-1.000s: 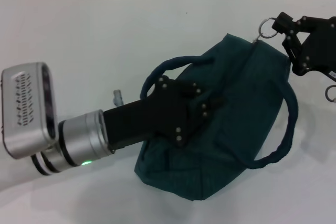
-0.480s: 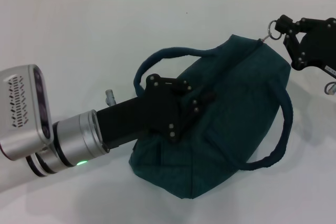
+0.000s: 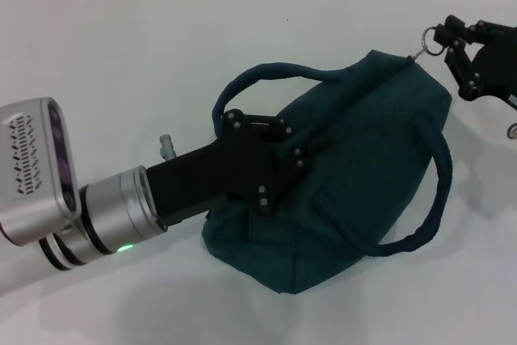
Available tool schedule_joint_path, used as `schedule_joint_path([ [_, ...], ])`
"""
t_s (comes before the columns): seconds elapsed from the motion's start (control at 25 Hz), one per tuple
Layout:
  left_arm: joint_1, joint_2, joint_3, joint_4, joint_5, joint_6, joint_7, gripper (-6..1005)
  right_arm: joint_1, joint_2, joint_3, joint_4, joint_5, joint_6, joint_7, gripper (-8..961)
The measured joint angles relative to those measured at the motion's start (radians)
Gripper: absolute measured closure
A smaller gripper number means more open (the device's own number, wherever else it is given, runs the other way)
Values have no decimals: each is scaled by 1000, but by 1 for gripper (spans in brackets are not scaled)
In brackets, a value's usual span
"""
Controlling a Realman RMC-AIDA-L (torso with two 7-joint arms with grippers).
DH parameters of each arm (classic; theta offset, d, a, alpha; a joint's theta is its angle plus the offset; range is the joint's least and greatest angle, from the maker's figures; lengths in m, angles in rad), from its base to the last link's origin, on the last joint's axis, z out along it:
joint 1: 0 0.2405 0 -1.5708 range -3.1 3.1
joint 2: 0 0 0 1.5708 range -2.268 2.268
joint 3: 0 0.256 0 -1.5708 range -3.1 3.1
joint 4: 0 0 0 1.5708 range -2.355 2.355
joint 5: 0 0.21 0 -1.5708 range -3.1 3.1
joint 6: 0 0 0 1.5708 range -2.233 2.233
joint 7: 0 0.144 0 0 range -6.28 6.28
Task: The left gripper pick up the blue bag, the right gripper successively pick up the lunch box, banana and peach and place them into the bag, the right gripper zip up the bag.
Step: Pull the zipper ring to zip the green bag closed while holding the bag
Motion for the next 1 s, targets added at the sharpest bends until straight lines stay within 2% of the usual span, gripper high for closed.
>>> schedule_joint_path([
  [0.04,0,0,0,0,0,0,1,946,-2,0,0,0,5,-6,1,933],
  [0.28,0,-1,1,1,0,-2,3,949,-33,-2,1,-1,47,-72,1,729],
  [0.36,0,-2,1,2,0,-2,3,949,-41,-4,4,-1,55,-74,0,699],
  [0.56,0,-3,1,2,-1,-3,4,951,-49,-9,9,1,44,-18,-3,623],
  [0.72,0,-3,1,5,-1,-3,4,952,-46,-7,1,1,-26,64,-33,563],
  [1.0,0,-3,1,3,-2,-5,4,952,-33,-1,-53,-2,-84,86,-37,572],
])
